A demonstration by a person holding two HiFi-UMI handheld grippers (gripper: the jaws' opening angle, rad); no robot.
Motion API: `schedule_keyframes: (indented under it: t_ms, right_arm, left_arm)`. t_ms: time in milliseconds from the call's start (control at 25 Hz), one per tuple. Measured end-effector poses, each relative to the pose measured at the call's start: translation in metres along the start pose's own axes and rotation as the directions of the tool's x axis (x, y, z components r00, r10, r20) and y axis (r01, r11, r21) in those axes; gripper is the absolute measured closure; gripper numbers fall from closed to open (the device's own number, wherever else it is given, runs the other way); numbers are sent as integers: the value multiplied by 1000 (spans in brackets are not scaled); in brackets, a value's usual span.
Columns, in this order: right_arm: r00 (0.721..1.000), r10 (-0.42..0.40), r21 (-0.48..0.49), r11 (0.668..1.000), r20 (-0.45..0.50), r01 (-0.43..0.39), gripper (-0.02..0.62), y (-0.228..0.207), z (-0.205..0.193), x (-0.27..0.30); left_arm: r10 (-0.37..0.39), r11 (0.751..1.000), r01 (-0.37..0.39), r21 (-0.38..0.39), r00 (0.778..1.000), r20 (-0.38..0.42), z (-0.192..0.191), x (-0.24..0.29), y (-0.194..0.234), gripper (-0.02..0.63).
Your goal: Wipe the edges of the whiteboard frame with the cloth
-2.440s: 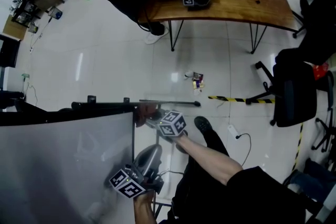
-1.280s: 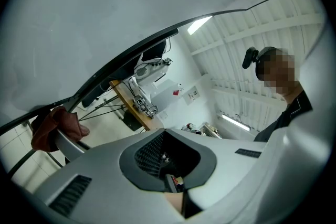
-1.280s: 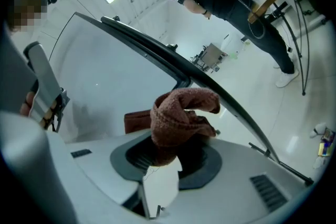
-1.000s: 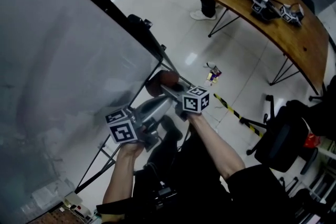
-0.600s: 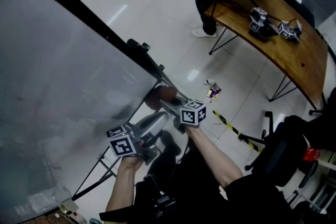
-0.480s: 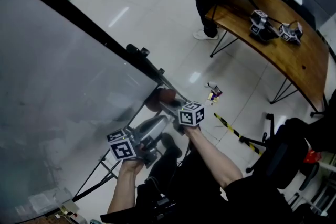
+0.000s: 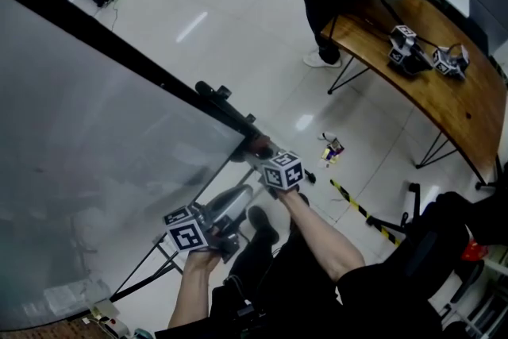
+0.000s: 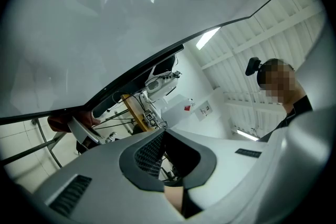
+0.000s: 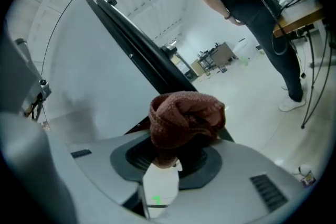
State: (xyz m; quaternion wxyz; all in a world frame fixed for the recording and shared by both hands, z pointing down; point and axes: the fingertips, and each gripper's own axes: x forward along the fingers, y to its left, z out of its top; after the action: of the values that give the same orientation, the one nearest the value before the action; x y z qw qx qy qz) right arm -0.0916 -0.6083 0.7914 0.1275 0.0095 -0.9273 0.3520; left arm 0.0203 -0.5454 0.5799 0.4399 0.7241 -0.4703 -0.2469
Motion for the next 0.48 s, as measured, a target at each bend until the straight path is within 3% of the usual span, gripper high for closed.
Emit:
schedule_keyframes:
  t_ms: [320, 480]
  right_arm:
    - [990, 123, 7, 992, -62, -123, 477, 30, -22, 5]
    - [986, 165, 61, 985, -29, -163, 477, 47, -26, -11]
  left_arm:
    - [5, 1000, -5, 6, 1000, 9, 2, 1, -1, 618]
    - [-15, 1000, 15, 7, 1000, 2, 2, -2, -8, 618]
